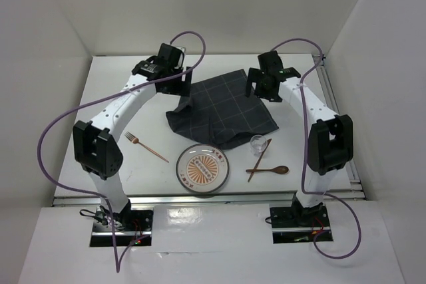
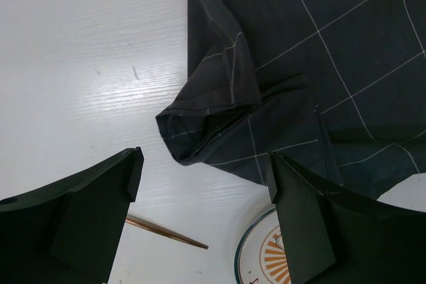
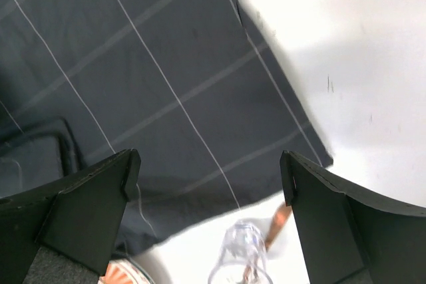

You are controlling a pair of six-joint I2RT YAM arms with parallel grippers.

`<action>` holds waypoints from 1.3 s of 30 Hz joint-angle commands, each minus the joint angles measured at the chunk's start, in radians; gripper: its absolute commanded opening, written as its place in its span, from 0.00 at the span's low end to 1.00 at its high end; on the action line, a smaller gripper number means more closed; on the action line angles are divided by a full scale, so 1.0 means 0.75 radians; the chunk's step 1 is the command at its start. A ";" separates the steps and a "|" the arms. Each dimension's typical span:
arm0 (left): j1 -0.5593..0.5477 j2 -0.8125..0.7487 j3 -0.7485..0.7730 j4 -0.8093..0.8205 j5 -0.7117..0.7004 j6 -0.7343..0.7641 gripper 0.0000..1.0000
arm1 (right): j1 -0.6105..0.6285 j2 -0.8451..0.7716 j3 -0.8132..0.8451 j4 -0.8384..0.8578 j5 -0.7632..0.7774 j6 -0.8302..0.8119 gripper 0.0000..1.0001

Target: Set the dinner table for one person

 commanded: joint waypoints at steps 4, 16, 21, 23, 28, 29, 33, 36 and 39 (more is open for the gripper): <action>-0.034 0.273 0.293 -0.216 0.067 -0.050 0.94 | -0.004 -0.191 -0.190 0.036 -0.005 -0.009 1.00; -0.034 0.594 0.500 -0.261 0.057 -0.142 0.95 | -0.016 -0.185 -0.207 0.079 -0.076 -0.036 1.00; -0.034 0.672 0.541 -0.249 0.071 -0.142 0.91 | -0.016 -0.052 -0.042 0.079 -0.119 -0.079 1.00; -0.034 0.706 0.573 -0.265 0.047 -0.156 0.86 | -0.016 0.044 0.076 0.079 -0.099 -0.079 1.00; 0.017 0.721 0.586 -0.280 0.059 -0.156 0.43 | -0.028 0.332 0.359 0.067 -0.056 -0.060 0.85; 0.029 0.703 0.586 -0.294 0.059 -0.156 0.32 | -0.043 0.381 0.414 0.067 -0.056 -0.060 0.85; 0.111 0.582 0.586 -0.306 0.206 -0.142 0.00 | -0.069 0.614 0.765 0.055 -0.140 -0.060 0.85; 0.160 0.525 0.586 -0.306 0.315 -0.109 0.00 | -0.082 0.749 0.881 0.116 -0.154 -0.060 0.91; 0.174 0.510 0.618 -0.327 0.396 -0.072 0.00 | -0.094 0.843 0.920 0.216 -0.154 -0.073 0.94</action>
